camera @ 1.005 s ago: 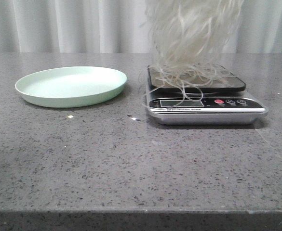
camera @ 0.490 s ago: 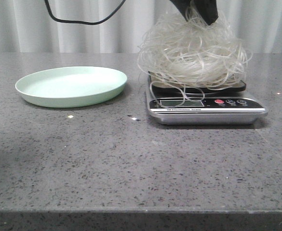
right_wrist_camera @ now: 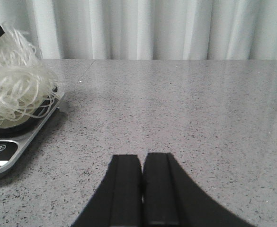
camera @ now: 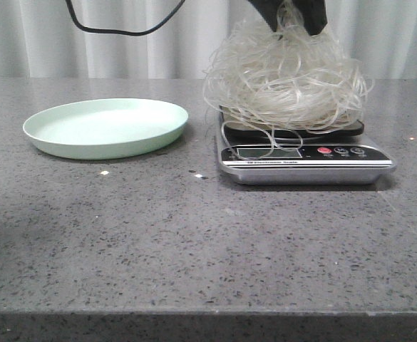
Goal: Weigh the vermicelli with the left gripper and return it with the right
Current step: 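Lower the vermicelli onto the scale pan and open the left gripper, then withdraw the left gripper upward away from the scale, then lower the right gripper onto the vermicelli on the scale and grasp, then lift the vermicelli with the right gripper and carry it to the plate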
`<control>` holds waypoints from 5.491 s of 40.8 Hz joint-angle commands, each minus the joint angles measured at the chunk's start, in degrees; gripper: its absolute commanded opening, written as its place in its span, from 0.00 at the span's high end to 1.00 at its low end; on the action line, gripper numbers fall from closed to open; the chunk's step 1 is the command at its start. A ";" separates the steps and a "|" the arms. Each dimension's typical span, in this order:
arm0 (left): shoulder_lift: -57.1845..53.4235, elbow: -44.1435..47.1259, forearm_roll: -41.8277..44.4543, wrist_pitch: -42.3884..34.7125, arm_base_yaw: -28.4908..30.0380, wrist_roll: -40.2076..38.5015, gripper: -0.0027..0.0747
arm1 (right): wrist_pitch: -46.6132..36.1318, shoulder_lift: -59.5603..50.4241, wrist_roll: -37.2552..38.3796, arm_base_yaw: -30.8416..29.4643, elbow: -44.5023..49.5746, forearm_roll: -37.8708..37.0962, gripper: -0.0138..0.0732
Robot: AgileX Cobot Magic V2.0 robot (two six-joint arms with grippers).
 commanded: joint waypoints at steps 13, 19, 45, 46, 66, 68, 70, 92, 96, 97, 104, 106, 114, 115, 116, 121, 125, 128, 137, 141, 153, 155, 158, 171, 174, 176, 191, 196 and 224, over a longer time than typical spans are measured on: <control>-9.64 -1.43 -0.78 -0.38 0.05 -0.66 0.16 | -4.86 -0.98 0.07 -0.42 -0.46 -0.61 0.67; -13.81 -1.40 -0.33 -0.38 1.47 -0.66 0.16 | -4.86 -0.98 0.07 -0.42 -0.46 -0.61 0.67; -45.12 38.51 12.52 -3.61 22.13 -0.26 0.26 | -2.73 -0.98 0.07 -0.42 -0.46 -0.61 0.67; -46.48 40.16 12.80 -4.24 22.92 -0.26 0.26 | -2.60 -0.98 0.07 -0.42 -0.46 -0.61 0.67; -80.74 81.85 23.29 -26.17 32.87 -0.52 0.43 | -5.20 -0.98 0.07 -0.42 -0.46 -0.61 0.67; -83.81 85.93 23.29 -28.37 32.87 -0.52 0.50 | -6.09 -0.98 0.07 -0.42 -0.46 -0.61 0.67; -86.74 89.68 23.29 -30.37 32.87 -0.64 0.57 | -7.14 -0.98 0.07 -0.42 -0.46 -0.61 0.67; -104.65 107.23 23.29 -40.53 32.70 -5.02 0.79 | -12.21 0.64 0.07 -0.42 -11.44 -0.56 0.67; -104.65 107.23 23.19 -40.89 31.46 -5.02 0.79 | -7.60 5.21 0.07 -0.36 -18.75 -0.56 0.67; -104.65 107.23 23.19 -40.89 31.15 -5.02 0.79 | -6.74 6.50 0.07 -0.36 -20.49 -0.56 0.67; -104.65 107.23 23.19 -41.09 30.54 -5.02 0.79 | -2.54 19.52 0.07 -0.15 -36.61 -0.11 0.67; -104.65 107.23 23.19 -41.25 30.54 -5.02 0.79 | -0.14 23.95 0.07 0.29 -42.31 1.21 0.67; -104.65 107.23 23.19 -41.63 30.54 -5.02 0.79 | 18.16 39.09 0.07 4.88 -63.33 7.02 0.66; -104.65 107.23 23.19 -41.74 30.54 -5.02 0.79 | 20.37 41.19 -0.04 5.81 -65.20 7.50 0.66; -104.65 107.23 23.19 -41.74 30.54 -5.02 0.79 | 23.14 42.76 -0.44 6.56 -67.61 7.77 0.65; -104.65 107.23 23.19 -41.74 30.54 -5.02 0.79 | 33.34 51.79 -4.23 11.73 -76.56 7.83 0.48; -104.65 107.23 23.19 -41.74 30.54 -5.02 0.79 | 38.72 58.50 -5.56 14.52 -81.63 7.83 0.27; -104.65 107.23 23.19 -41.74 30.54 -5.02 0.79 | 41.31 62.40 -5.62 15.33 -83.57 7.83 0.18; -104.65 107.23 22.81 -41.62 30.54 -5.02 0.79 | 45.82 72.95 -5.99 15.59 -84.13 7.83 0.13; -104.65 107.23 22.81 -41.62 30.54 -5.02 0.79 | 46.49 76.62 -7.38 16.54 -84.13 7.83 0.13; -104.65 107.23 21.85 -40.94 30.54 -5.11 0.79 | 44.02 84.67 -11.49 20.52 -84.13 7.78 0.13; -104.65 107.23 21.85 -40.94 30.54 -5.11 0.79 | 43.65 85.81 -11.49 20.66 -84.13 7.60 0.13; -104.65 107.23 21.85 -40.94 30.54 -5.11 0.79 | 42.81 87.42 -11.49 20.71 -84.13 6.32 0.13; -104.65 107.23 21.85 -40.94 30.54 -5.11 0.79 | 42.26 93.15 -11.49 20.71 -84.13 4.84 0.13; -104.65 107.23 21.85 -40.94 30.54 -5.11 0.79 | 42.97 94.16 -11.49 20.71 -84.13 4.79 0.13; -104.65 107.23 21.85 -40.94 30.54 -5.11 0.79 | 43.57 94.63 -11.49 20.71 -84.13 4.79 0.13; -104.65 107.23 21.85 -40.94 30.54 -5.11 0.79 | 46.74 94.78 -11.49 20.71 -85.04 4.79 0.65; -104.65 107.23 21.85 -40.94 30.54 -5.11 0.79 | 46.74 94.72 -11.49 20.71 -85.04 4.79 0.67; -104.65 107.23 21.85 -41.72 30.54 -5.11 0.79 | 48.52 90.53 -11.49 20.71 -99.06 4.79 0.67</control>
